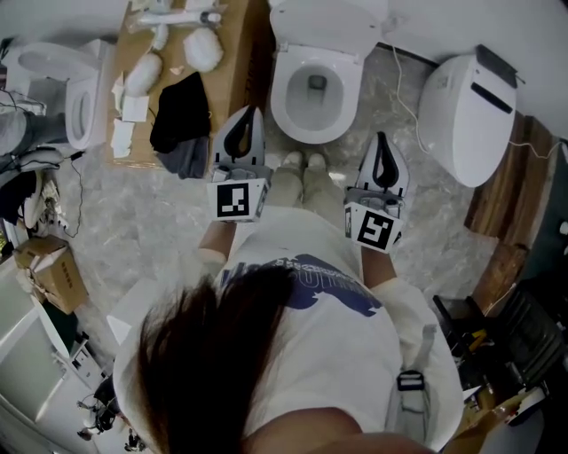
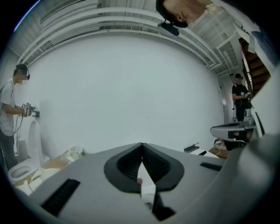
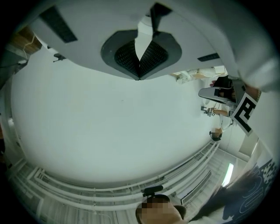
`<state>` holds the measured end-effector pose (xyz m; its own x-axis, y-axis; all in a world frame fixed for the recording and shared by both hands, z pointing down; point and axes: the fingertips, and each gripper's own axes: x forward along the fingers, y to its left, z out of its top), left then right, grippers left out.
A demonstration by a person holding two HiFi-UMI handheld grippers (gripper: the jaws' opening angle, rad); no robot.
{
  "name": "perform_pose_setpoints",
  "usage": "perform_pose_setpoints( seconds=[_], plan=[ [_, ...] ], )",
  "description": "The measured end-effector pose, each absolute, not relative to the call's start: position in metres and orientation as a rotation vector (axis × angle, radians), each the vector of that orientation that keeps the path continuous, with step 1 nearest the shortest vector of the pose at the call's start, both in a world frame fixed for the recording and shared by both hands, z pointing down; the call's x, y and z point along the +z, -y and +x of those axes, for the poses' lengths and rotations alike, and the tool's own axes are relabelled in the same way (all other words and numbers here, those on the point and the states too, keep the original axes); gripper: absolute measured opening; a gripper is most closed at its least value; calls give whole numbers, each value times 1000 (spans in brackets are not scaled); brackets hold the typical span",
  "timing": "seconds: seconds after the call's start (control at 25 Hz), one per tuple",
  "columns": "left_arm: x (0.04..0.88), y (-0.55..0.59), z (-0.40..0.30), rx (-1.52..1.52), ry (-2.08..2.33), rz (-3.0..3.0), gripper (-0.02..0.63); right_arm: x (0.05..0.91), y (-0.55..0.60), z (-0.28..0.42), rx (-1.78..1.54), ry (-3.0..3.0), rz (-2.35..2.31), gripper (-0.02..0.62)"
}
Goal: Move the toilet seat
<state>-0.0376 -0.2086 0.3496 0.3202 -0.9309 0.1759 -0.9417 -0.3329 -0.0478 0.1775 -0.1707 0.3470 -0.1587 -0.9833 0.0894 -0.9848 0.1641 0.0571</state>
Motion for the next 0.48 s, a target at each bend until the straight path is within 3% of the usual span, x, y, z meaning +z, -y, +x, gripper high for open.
perform_pose_setpoints(
  seconds=[0.36,0.48],
  plan=[
    [565,256,-63,499,1453,2226,0,550,210,220,472,2095,1880,28],
    [644,263,-67,559,1346,2141,15,636,213,235,663,2027,1863,96]
  ],
)
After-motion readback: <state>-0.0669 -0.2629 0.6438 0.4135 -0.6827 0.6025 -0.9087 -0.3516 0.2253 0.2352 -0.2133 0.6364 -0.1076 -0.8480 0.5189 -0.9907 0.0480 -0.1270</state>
